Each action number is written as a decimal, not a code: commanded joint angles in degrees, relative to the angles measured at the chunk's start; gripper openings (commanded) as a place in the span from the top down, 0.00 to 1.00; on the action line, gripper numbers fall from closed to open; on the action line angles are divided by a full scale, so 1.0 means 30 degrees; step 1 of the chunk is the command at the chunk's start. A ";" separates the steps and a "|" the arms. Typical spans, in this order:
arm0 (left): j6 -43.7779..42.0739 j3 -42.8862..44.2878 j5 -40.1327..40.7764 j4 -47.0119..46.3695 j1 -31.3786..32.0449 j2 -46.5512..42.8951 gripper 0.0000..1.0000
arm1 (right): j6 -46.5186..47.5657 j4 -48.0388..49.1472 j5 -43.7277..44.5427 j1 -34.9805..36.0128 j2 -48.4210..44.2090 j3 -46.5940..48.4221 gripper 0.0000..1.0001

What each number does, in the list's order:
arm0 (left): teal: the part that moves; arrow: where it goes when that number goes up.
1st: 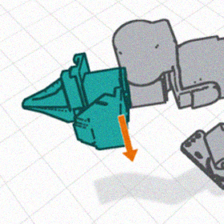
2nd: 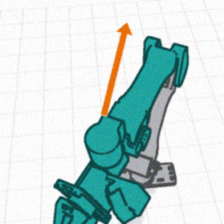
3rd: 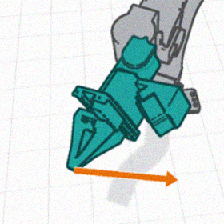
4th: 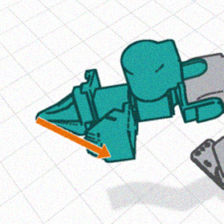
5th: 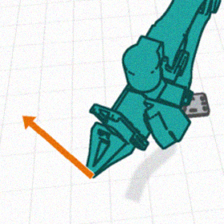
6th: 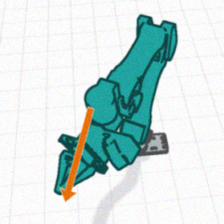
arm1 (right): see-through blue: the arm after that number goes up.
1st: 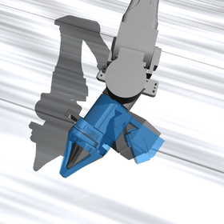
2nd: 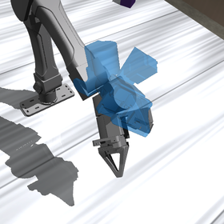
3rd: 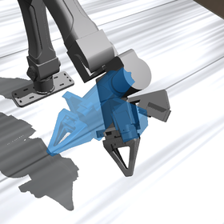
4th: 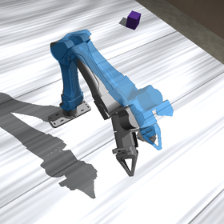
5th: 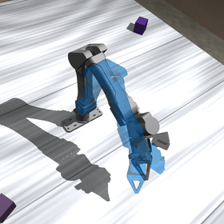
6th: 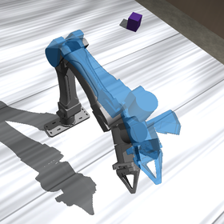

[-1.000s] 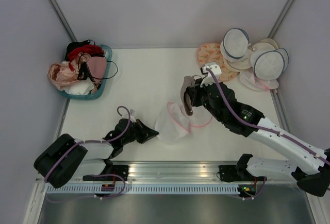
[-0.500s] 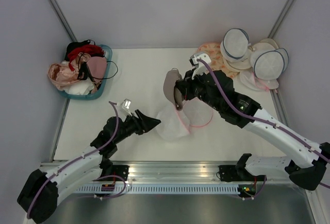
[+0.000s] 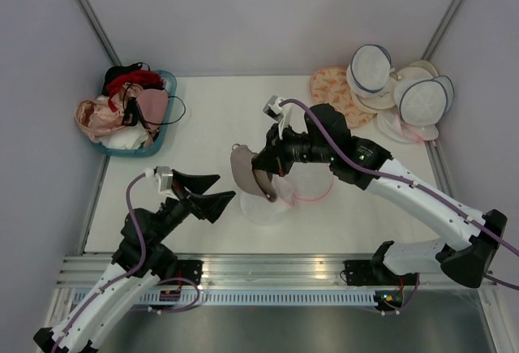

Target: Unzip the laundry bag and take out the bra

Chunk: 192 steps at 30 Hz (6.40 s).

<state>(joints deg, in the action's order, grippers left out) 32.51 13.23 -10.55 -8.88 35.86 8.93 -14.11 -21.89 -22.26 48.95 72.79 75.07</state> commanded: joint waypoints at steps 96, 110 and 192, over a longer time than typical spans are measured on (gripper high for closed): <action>-0.5649 3.0130 0.1317 0.0884 -1.7020 3.3937 0.98 | -0.2153 0.0120 0.5692 -0.0437 -0.2674 -0.7826 0.02; -0.4196 2.3862 0.4306 -0.5035 -1.8157 3.3907 0.98 | -0.2065 0.0529 0.4784 -0.0818 -0.0418 -0.7386 0.02; 0.0852 0.3381 -0.7266 0.7355 -0.8847 0.2972 0.01 | -1.0794 0.2884 2.0293 -0.6472 -0.0207 -1.4302 1.00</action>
<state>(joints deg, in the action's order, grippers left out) 37.39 21.12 -30.72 11.31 9.13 18.68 -43.94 -6.83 27.88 29.74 75.81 29.32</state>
